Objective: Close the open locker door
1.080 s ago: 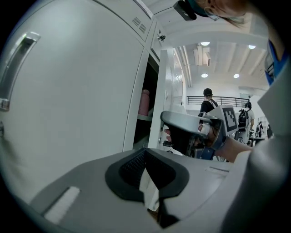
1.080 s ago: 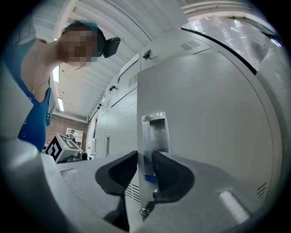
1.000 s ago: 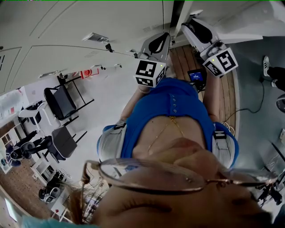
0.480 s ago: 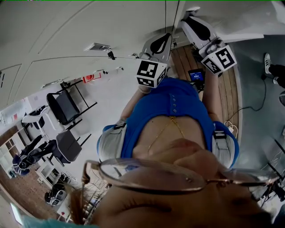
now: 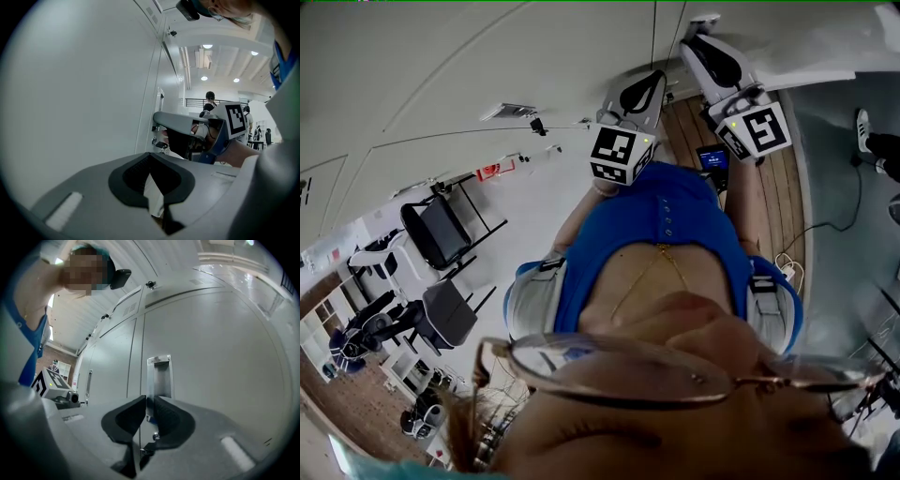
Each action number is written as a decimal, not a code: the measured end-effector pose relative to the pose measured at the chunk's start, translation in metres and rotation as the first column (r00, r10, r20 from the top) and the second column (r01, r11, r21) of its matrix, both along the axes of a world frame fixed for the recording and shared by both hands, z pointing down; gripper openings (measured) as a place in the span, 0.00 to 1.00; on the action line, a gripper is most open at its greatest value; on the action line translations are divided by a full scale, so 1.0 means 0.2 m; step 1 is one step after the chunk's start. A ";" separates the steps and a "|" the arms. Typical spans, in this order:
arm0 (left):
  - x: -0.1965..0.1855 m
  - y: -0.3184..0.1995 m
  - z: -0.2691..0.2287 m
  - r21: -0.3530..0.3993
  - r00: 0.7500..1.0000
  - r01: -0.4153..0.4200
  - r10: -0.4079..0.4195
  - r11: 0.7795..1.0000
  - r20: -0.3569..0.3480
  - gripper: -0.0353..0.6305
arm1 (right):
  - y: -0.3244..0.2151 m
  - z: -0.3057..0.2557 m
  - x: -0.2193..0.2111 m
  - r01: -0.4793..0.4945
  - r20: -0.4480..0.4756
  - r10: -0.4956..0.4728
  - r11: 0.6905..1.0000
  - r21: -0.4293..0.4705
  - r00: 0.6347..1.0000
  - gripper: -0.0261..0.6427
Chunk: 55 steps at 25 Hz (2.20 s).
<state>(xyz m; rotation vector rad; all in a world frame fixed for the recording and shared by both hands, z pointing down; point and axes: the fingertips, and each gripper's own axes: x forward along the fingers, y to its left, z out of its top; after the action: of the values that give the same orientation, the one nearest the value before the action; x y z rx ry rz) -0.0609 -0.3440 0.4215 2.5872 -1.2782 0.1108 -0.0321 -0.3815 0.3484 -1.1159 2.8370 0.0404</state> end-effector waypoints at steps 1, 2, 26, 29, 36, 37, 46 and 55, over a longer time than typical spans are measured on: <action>0.00 0.00 0.00 -0.001 1.000 -0.004 0.004 1.000 -0.001 0.05 | 0.00 0.00 0.00 -0.018 -0.014 0.018 1.000 0.007 1.000 0.12; 0.01 0.00 0.01 -0.003 1.000 -0.008 0.008 1.000 -0.001 0.05 | 0.00 0.00 0.00 -0.035 -0.027 0.035 0.999 0.014 0.999 0.12; 0.07 0.03 -0.03 0.022 0.999 -0.043 0.043 0.999 -0.006 0.05 | 0.07 0.06 0.11 -0.217 -0.091 0.215 0.976 -0.015 0.972 0.04; 0.08 0.03 -0.04 0.028 1.000 -0.024 0.025 0.999 -0.012 0.05 | 0.10 0.10 0.11 -0.218 -0.123 0.214 0.976 -0.020 0.969 0.04; 0.11 0.07 -0.06 0.035 1.000 -0.001 0.001 0.999 -0.007 0.05 | 0.16 0.14 0.15 -0.233 -0.141 0.224 0.971 -0.051 0.964 0.04; 0.11 0.08 -0.06 0.036 1.000 0.001 -0.001 0.999 -0.006 0.05 | 0.18 0.15 0.16 -0.230 -0.142 0.221 0.972 -0.051 0.965 0.04; 0.16 0.17 -0.07 0.046 0.999 0.041 -0.042 0.998 0.010 0.05 | 0.29 0.19 0.22 -0.227 -0.156 0.212 0.970 -0.083 0.965 0.04; 0.18 0.23 -0.07 0.057 0.997 0.066 -0.068 0.996 0.028 0.05 | 0.38 0.23 0.23 -0.210 -0.175 0.190 0.973 -0.100 0.966 0.04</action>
<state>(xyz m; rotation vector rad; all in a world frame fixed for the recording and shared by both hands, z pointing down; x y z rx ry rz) -0.0248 -0.2979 0.4075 2.5947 -1.3966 0.1035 0.0137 -0.3057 0.3953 -1.4881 2.8874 -0.0218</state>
